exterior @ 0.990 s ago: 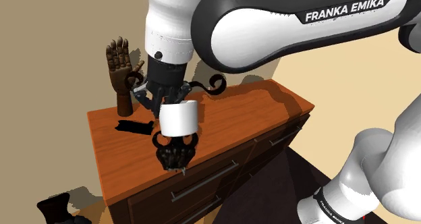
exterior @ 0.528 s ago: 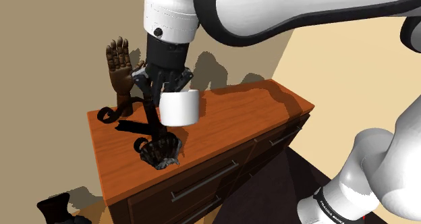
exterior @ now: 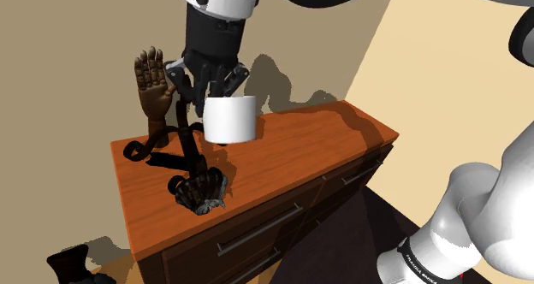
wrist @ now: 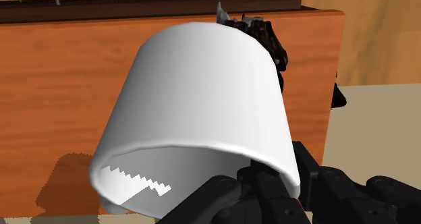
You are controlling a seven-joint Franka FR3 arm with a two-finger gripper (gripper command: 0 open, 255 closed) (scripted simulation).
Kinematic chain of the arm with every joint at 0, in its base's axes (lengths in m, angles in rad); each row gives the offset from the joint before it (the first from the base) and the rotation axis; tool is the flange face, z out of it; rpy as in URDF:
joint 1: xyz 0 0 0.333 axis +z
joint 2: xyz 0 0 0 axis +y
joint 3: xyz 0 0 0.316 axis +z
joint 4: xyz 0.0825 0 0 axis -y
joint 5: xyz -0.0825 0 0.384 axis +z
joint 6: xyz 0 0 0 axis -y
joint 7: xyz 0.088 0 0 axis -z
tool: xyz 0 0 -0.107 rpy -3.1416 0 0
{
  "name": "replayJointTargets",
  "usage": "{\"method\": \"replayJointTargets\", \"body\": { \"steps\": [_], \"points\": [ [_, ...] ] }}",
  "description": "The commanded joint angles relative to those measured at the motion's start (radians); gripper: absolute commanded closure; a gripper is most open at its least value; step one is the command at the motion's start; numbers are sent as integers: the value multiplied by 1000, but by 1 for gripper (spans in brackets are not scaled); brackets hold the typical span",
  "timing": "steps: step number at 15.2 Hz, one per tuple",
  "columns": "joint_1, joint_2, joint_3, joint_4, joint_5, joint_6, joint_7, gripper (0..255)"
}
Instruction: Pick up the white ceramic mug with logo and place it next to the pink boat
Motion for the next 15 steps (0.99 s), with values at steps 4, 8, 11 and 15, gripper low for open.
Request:
{"method": "replayJointTargets", "body": {
  "steps": [4,8,11,15],
  "points": [
    [1,7,1,75,0,-68,-8,255],
    [4,18,3,143,-4,-126,-11,255],
    [8,30,4,198,-7,-170,-13,255],
    [-34,-21,-26,97,18,-108,-76,255]
  ]
}}
